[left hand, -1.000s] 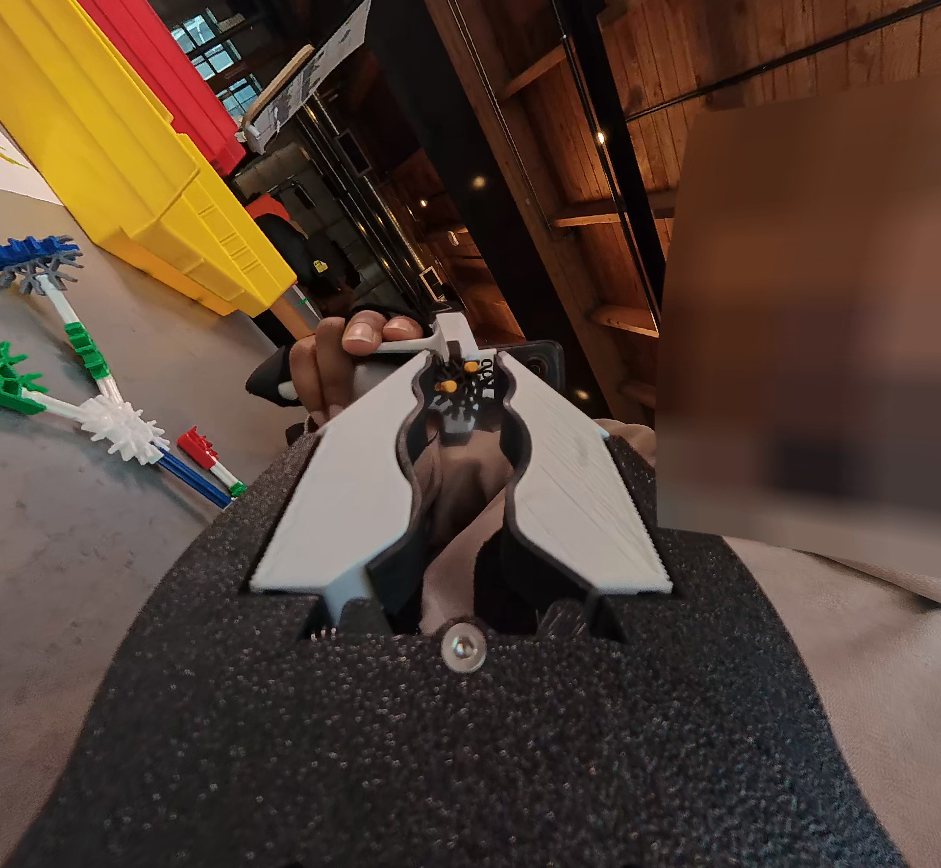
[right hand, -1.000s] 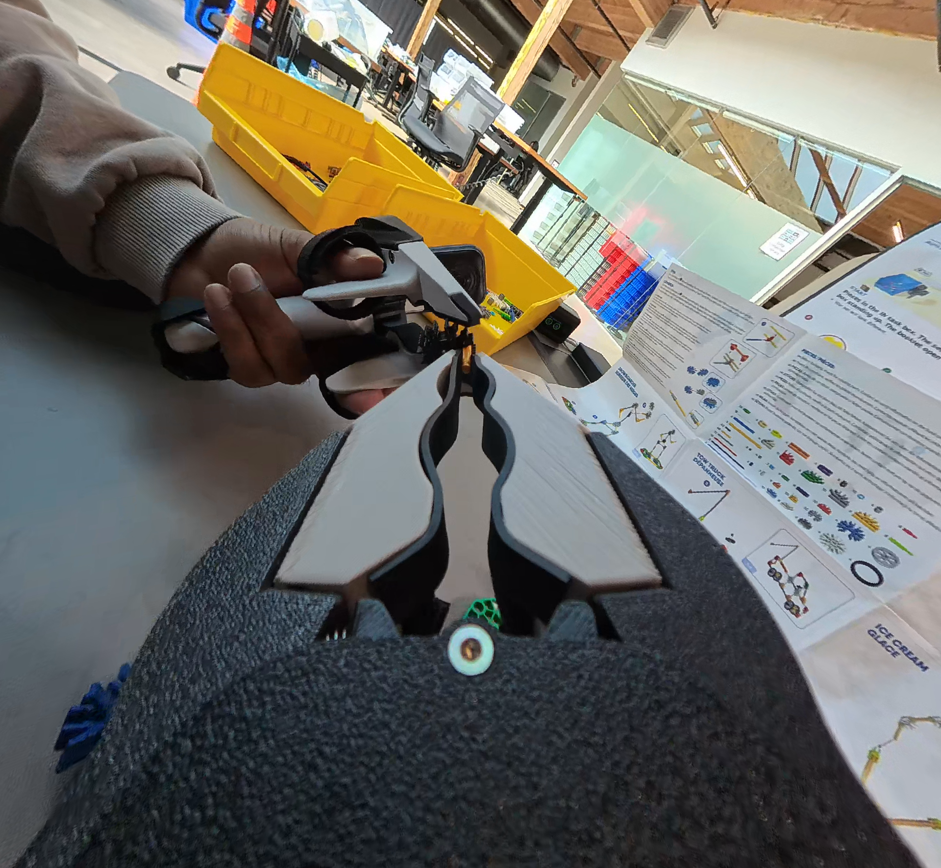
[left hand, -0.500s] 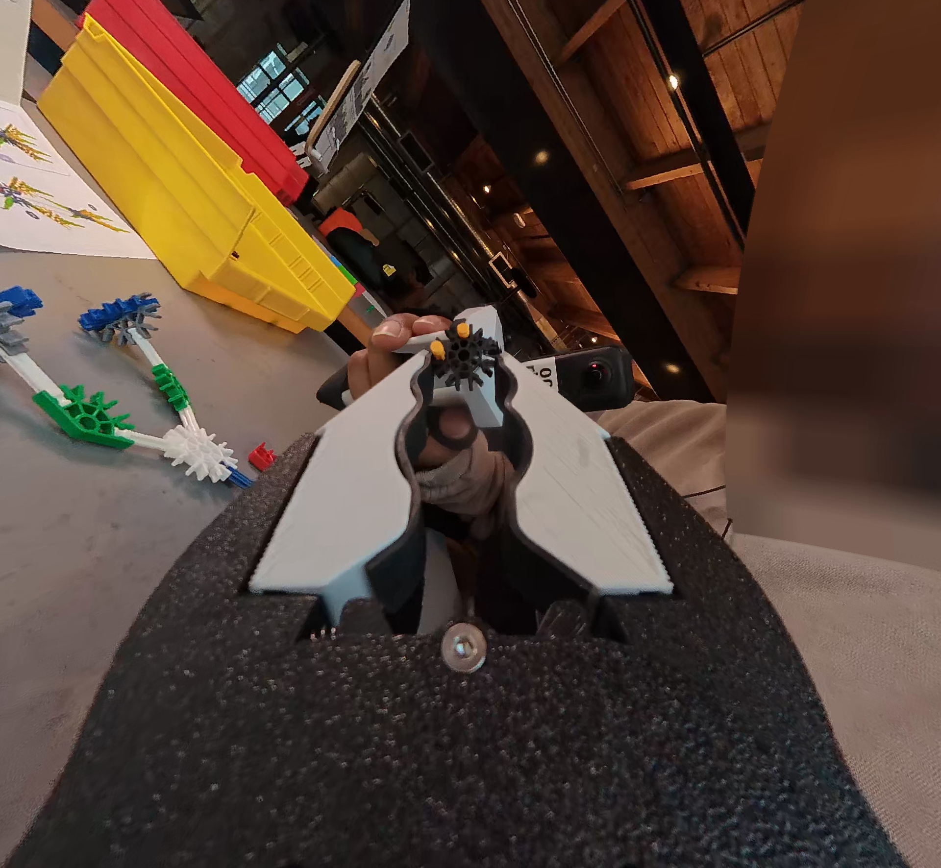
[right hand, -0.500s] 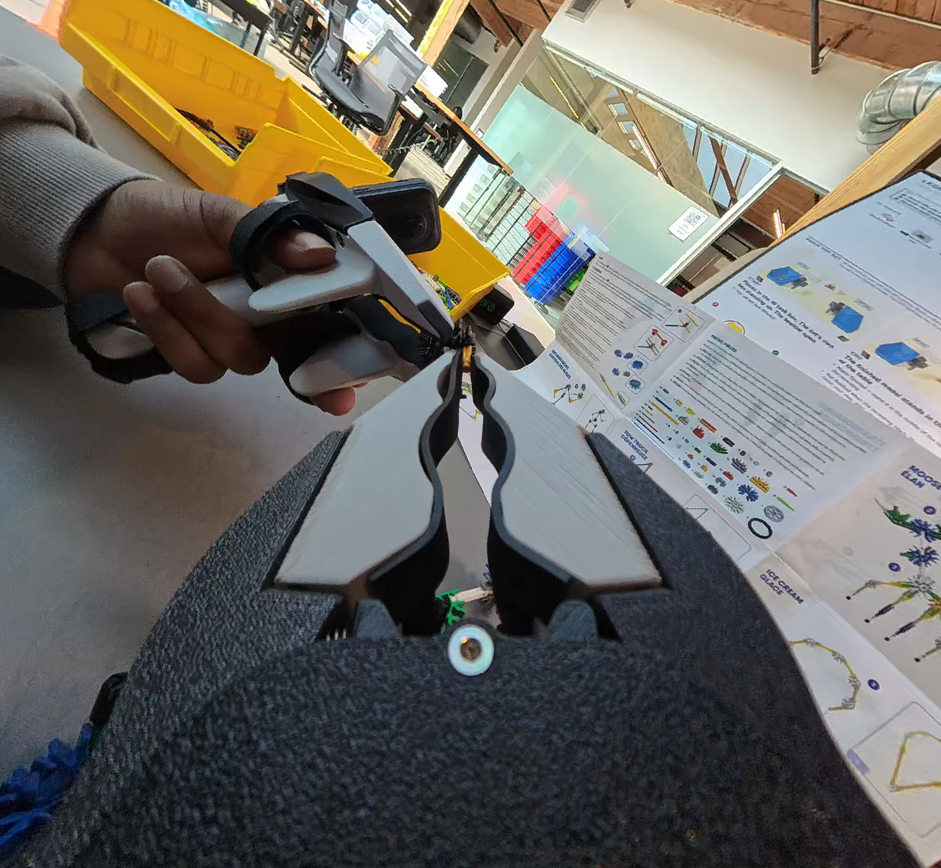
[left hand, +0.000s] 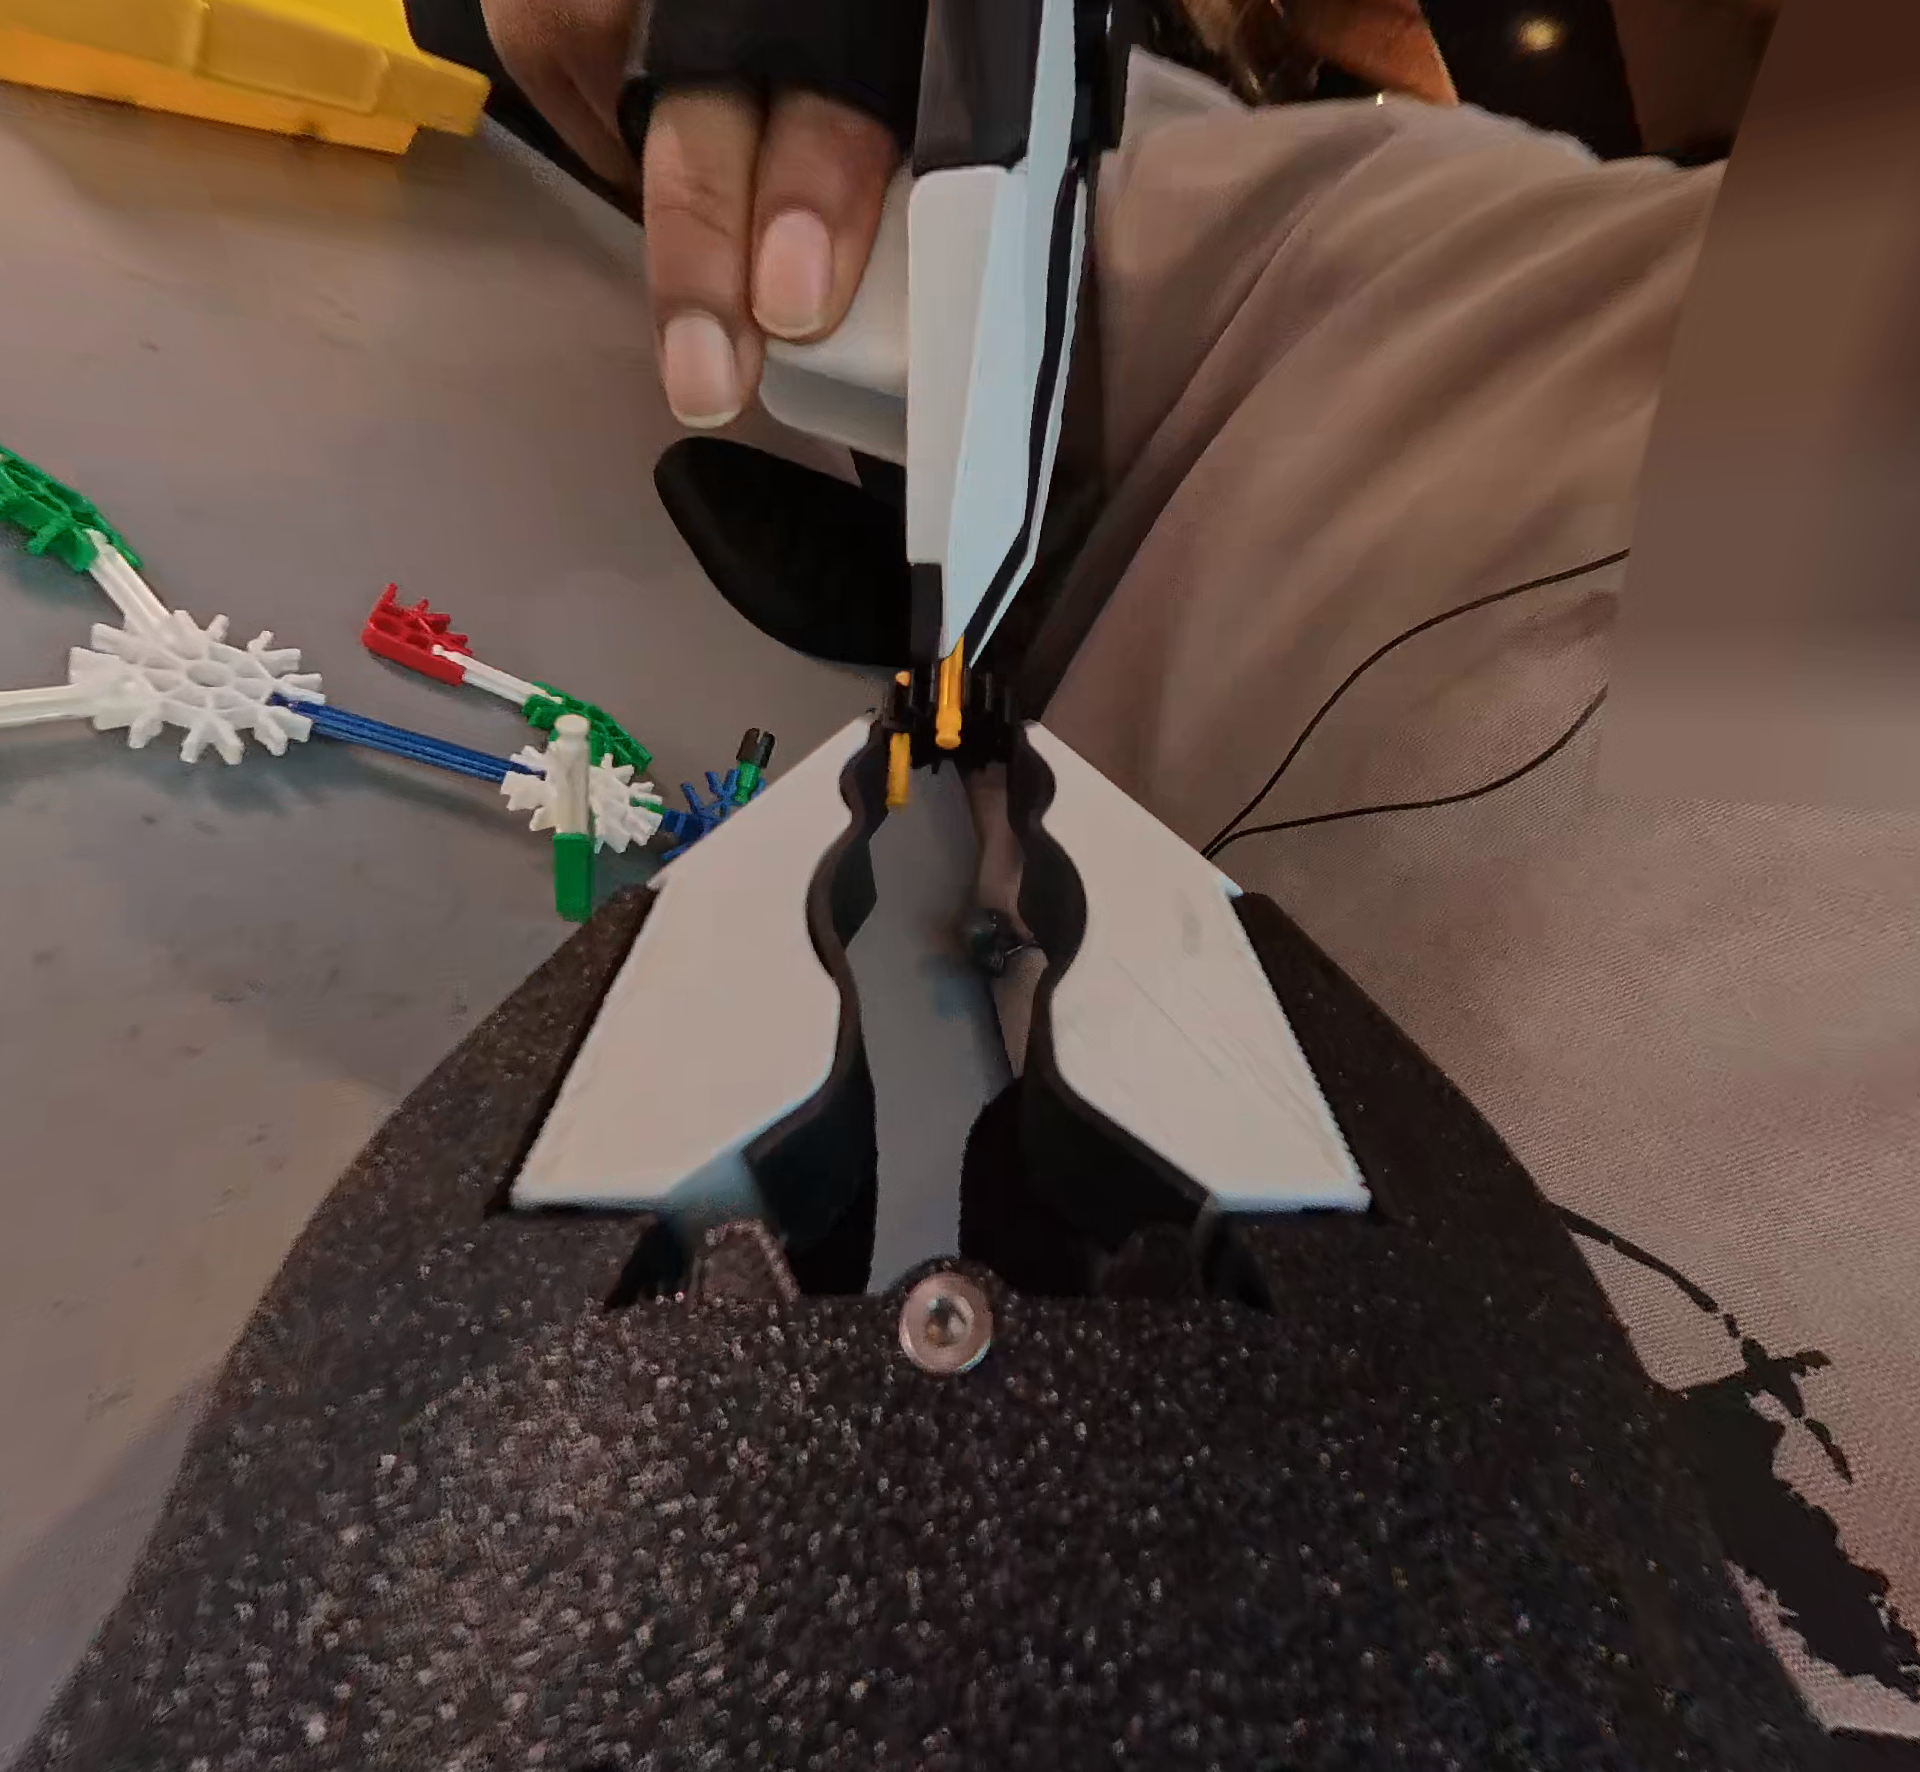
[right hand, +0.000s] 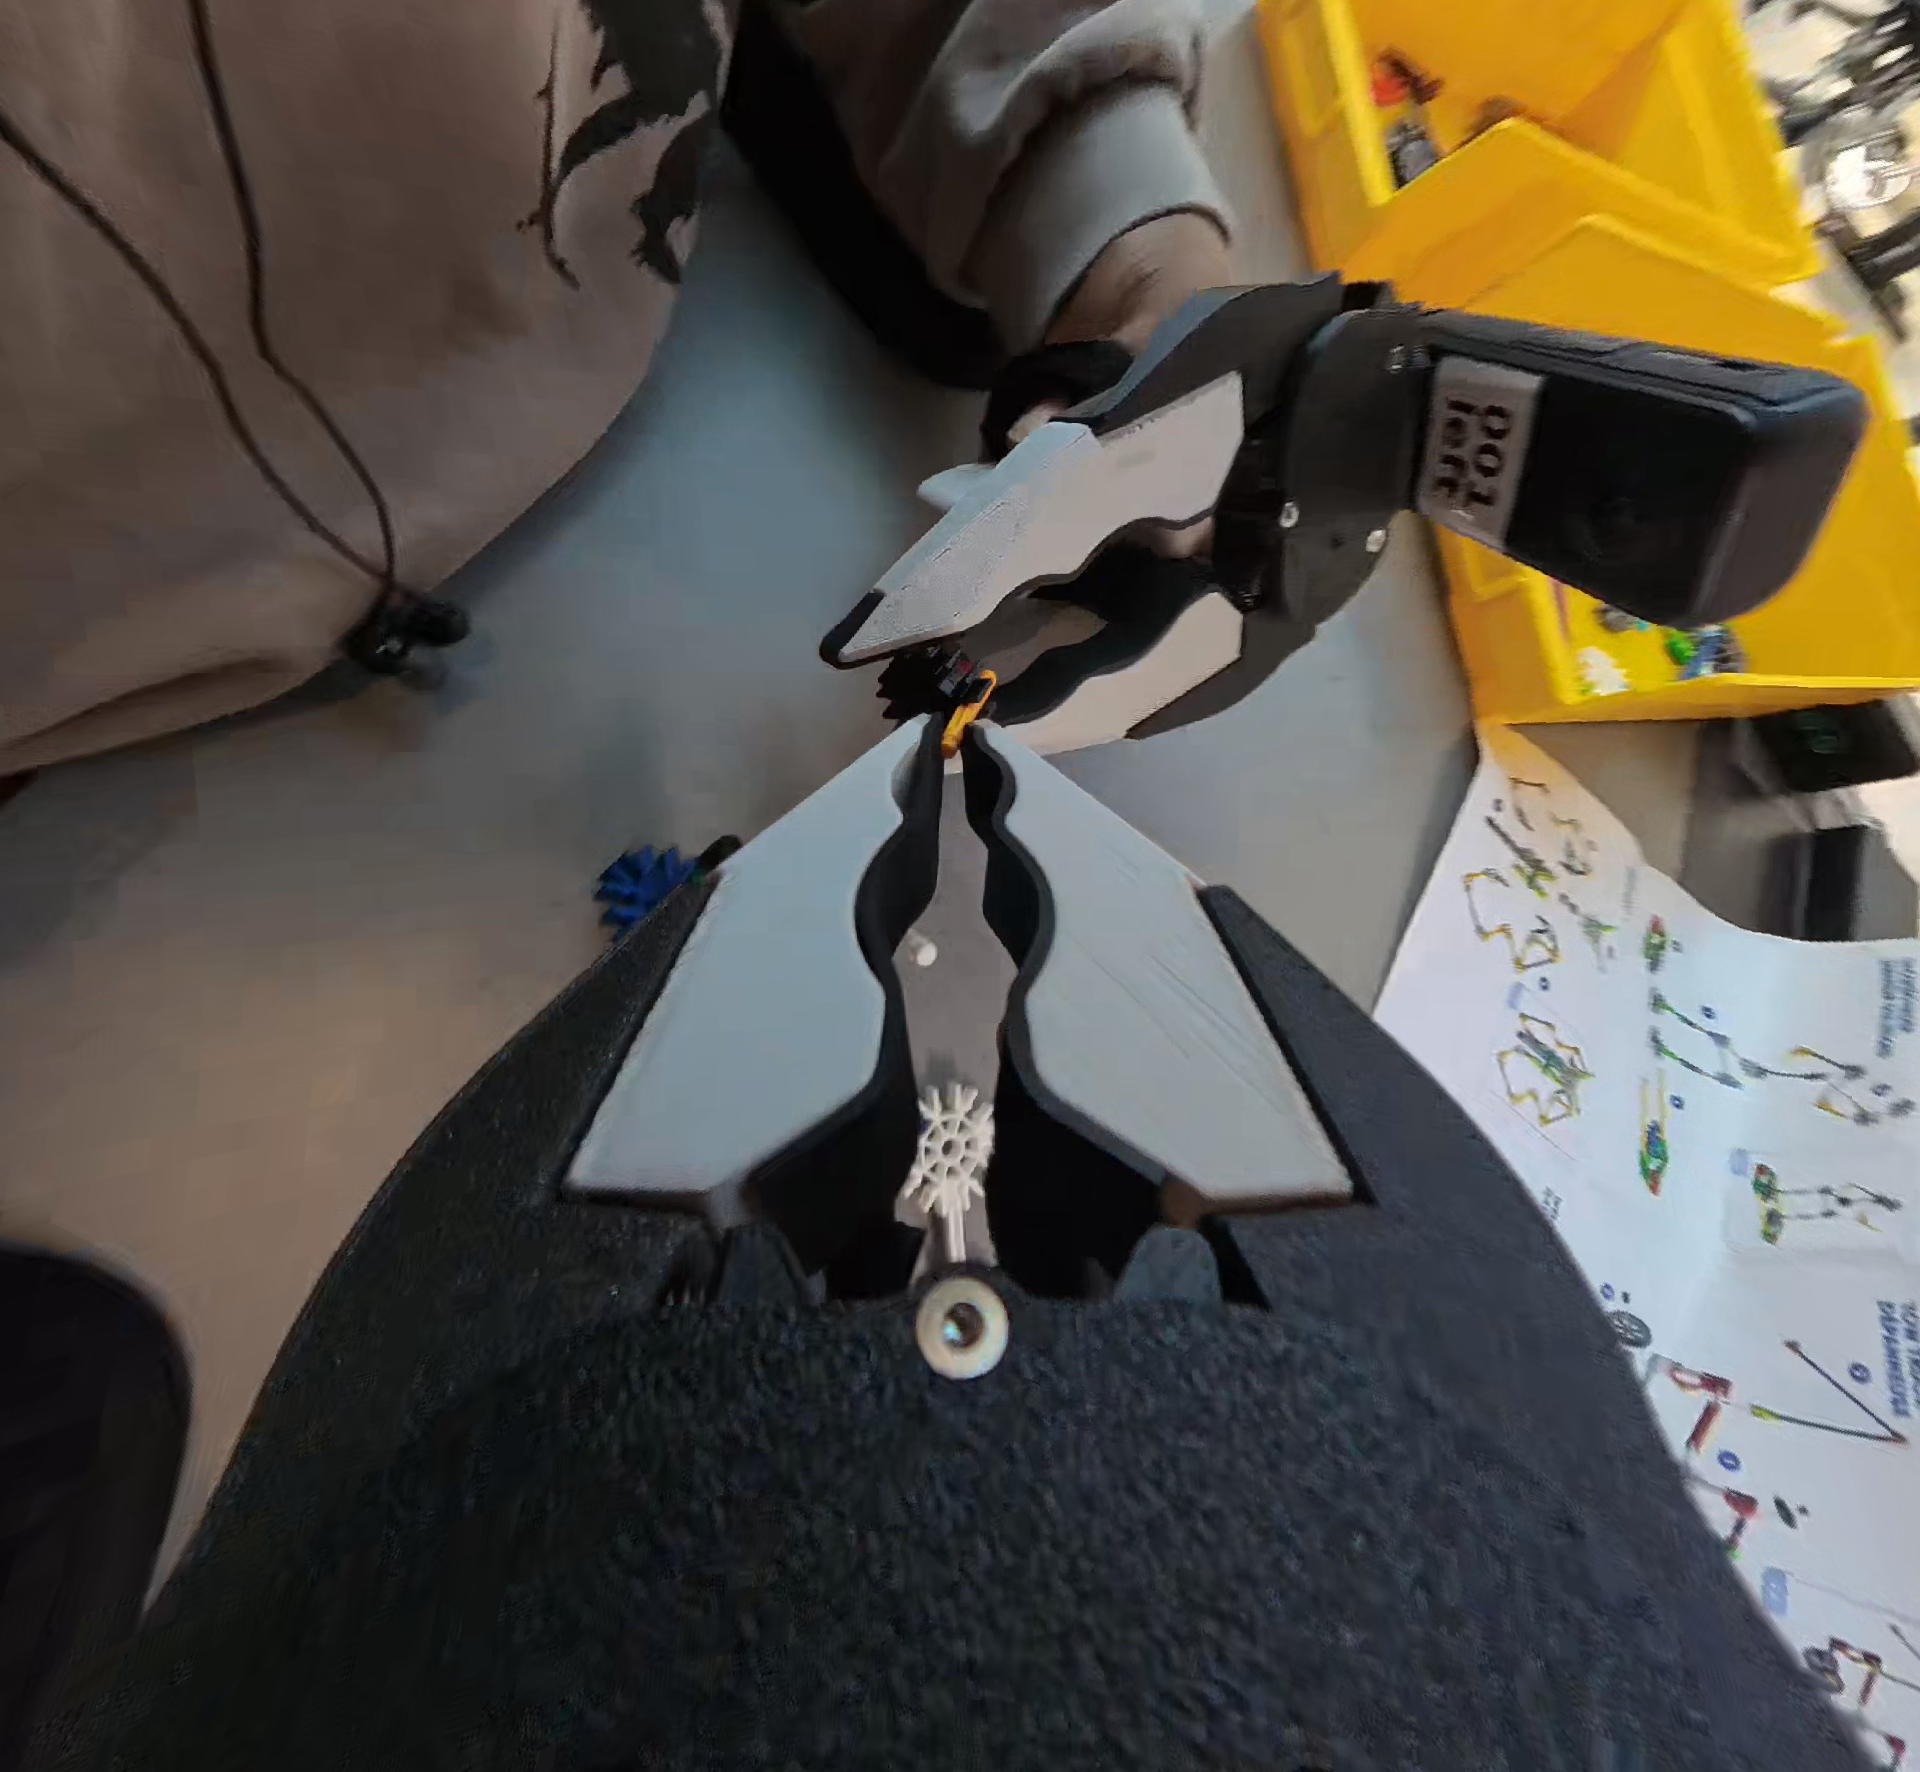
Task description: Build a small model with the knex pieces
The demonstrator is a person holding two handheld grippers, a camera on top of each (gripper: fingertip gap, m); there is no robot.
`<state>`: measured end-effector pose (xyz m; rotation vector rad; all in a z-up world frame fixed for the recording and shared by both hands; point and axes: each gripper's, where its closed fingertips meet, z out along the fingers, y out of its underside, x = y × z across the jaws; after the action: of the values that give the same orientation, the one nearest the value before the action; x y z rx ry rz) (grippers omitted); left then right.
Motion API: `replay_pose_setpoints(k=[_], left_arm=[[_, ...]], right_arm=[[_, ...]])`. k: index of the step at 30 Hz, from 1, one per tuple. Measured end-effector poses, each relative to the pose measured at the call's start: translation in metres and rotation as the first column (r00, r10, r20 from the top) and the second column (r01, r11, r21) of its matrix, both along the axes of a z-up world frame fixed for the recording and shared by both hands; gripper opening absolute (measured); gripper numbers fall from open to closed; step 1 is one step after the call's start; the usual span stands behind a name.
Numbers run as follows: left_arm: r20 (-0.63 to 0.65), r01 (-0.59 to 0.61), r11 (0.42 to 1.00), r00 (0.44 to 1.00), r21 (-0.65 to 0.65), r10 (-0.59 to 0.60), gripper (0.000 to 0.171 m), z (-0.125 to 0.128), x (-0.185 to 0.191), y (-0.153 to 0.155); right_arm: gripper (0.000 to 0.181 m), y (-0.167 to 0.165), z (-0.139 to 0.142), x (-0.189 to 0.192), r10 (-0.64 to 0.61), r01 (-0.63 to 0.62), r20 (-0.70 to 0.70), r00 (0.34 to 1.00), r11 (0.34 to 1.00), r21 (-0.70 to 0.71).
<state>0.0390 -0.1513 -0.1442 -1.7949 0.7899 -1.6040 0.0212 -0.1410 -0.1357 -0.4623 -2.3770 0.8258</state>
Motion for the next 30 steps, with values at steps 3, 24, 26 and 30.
replay_pose_setpoints(k=[3, 24, 26, 30], left_arm=[[-0.069, 0.041, 0.999, 0.997, 0.016, -0.040, 0.021, -0.007, 0.012, -0.001], [0.099, -0.193, 0.977, 0.978, 0.091, 0.184, 0.023, 0.021, -0.017, 0.022], [0.216, -0.266, 0.963, 0.943, 0.036, 0.252, 0.029, 0.033, -0.025, 0.030], [0.392, -0.323, 0.945, 0.864, -0.048, 0.315, 0.024, 0.055, -0.033, 0.041]], right_arm=[[0.001, 0.000, -0.005, 0.013, 0.066, -0.073, 0.148, 0.987, 0.996, 0.041], [0.002, 0.021, 0.022, -0.021, -0.285, 0.245, -0.248, 0.926, 0.952, -0.182], [0.002, 0.030, 0.031, -0.027, -0.416, 0.346, -0.402, 0.816, 0.908, -0.236], [0.002, 0.033, 0.043, -0.031, -0.558, 0.454, -0.548, 0.623, 0.829, -0.327]])
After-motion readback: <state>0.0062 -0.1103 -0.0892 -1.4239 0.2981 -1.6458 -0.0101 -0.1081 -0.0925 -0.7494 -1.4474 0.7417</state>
